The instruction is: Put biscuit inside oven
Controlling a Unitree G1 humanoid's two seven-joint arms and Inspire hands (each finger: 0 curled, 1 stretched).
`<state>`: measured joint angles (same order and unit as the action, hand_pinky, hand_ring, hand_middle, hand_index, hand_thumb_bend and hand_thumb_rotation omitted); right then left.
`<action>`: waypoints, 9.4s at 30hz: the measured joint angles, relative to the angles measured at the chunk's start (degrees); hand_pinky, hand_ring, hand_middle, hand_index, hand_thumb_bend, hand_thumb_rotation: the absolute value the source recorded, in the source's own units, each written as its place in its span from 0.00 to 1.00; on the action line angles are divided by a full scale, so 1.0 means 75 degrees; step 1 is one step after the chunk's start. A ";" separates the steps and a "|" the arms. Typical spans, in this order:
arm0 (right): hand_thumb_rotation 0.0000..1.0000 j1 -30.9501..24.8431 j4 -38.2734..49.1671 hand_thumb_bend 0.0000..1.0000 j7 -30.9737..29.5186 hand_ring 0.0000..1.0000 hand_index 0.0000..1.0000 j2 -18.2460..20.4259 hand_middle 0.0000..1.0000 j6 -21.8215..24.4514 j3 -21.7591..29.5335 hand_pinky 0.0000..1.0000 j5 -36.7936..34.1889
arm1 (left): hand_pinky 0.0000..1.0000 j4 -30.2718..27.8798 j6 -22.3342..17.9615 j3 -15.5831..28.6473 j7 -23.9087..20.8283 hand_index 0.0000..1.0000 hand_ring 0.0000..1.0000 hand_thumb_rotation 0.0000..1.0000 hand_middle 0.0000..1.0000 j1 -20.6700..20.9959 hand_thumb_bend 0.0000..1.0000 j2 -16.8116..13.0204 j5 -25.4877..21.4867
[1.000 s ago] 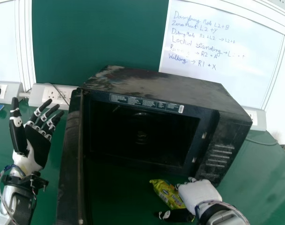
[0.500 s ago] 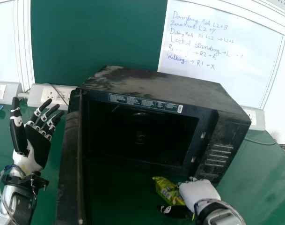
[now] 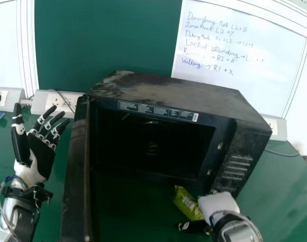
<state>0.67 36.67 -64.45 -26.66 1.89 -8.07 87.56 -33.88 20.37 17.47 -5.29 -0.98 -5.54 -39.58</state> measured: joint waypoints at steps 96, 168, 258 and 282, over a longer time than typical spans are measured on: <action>0.19 0.0866 -0.2102 0.75 0.1546 0.52 0.80 0.0105 0.68 0.0290 -0.1860 0.41 0.1320 | 0.74 -0.0630 0.0443 -0.0019 -0.0706 0.69 0.69 0.36 0.67 0.0207 0.82 0.0065 -0.0288; 0.00 0.0910 -0.2219 0.53 0.2273 0.49 0.51 0.0252 0.43 0.0736 -0.1603 0.47 0.0043 | 0.77 -0.0605 0.0387 0.0000 -0.0667 0.71 0.71 0.35 0.69 0.0183 0.86 0.0073 -0.0437; 0.00 0.4374 -0.4329 0.53 0.3090 0.40 0.49 0.1742 0.48 0.1314 -0.2139 0.38 -0.0321 | 0.78 -0.0644 0.0235 -0.0062 -0.0673 0.72 0.72 0.36 0.71 0.0041 0.88 0.0339 -0.0261; 0.00 0.5507 -0.6142 0.53 0.4488 0.34 0.49 0.1811 0.47 0.1563 -0.2520 0.31 -0.1030 | 0.79 -0.0583 0.0126 -0.0066 -0.0564 0.74 0.74 0.34 0.73 -0.0005 0.88 0.0366 -0.0270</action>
<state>41.97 -9.39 -30.79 -13.08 13.61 -26.97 79.84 -38.26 21.32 16.97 -9.52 -1.02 -2.80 -41.61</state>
